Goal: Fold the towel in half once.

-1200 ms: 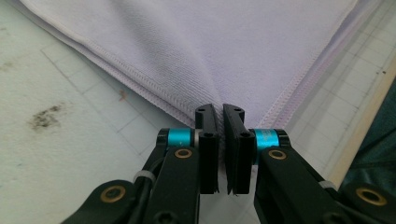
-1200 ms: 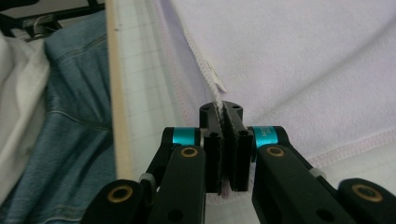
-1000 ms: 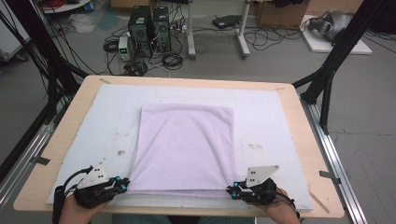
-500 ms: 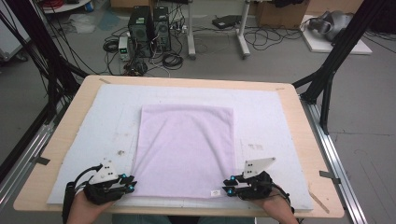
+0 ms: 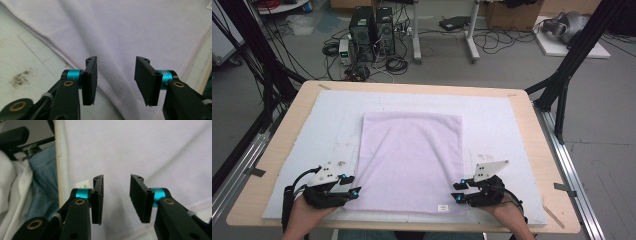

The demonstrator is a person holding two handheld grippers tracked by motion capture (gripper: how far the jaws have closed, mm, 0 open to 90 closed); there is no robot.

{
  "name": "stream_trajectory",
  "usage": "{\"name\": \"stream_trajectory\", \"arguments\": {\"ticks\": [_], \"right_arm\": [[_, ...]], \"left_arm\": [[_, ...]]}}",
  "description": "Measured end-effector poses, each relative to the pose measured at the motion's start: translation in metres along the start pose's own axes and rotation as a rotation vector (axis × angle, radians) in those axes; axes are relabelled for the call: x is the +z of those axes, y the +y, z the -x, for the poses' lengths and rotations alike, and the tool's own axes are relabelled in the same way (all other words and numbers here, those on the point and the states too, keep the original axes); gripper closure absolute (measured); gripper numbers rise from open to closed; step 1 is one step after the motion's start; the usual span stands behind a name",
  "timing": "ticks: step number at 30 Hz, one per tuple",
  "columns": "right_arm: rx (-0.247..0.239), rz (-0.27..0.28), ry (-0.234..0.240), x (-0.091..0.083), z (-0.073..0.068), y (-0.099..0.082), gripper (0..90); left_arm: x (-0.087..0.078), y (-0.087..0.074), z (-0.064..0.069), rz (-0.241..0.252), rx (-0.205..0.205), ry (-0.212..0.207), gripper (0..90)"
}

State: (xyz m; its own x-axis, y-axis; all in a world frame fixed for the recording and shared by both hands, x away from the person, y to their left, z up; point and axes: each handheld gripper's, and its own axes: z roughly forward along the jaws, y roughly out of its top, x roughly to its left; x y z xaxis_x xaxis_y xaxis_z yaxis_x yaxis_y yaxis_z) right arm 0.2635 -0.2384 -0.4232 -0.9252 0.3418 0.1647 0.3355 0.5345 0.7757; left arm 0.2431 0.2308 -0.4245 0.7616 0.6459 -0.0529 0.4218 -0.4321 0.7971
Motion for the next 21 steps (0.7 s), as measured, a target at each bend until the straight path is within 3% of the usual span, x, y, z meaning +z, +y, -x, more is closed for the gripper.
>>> {"name": "stream_trajectory", "arguments": {"ticks": [5,10,15,21], "right_arm": [[0.043,0.036,-0.065,-0.005,0.017,0.009,48.2],[0.063,0.045,-0.121,-0.007,0.037,0.02,41.5],[0.085,0.071,-0.143,-0.009,0.059,0.034,37.3],[0.086,0.052,-0.158,-0.01,0.073,0.05,35.4]], "left_arm": [[0.003,0.013,-0.014,0.032,-0.021,0.008,47.5],[0.005,0.026,-0.023,0.068,-0.035,0.021,43.0],[0.008,0.038,-0.034,0.084,-0.043,0.046,39.9],[0.009,0.052,-0.044,0.102,-0.037,0.068,39.7]]}}
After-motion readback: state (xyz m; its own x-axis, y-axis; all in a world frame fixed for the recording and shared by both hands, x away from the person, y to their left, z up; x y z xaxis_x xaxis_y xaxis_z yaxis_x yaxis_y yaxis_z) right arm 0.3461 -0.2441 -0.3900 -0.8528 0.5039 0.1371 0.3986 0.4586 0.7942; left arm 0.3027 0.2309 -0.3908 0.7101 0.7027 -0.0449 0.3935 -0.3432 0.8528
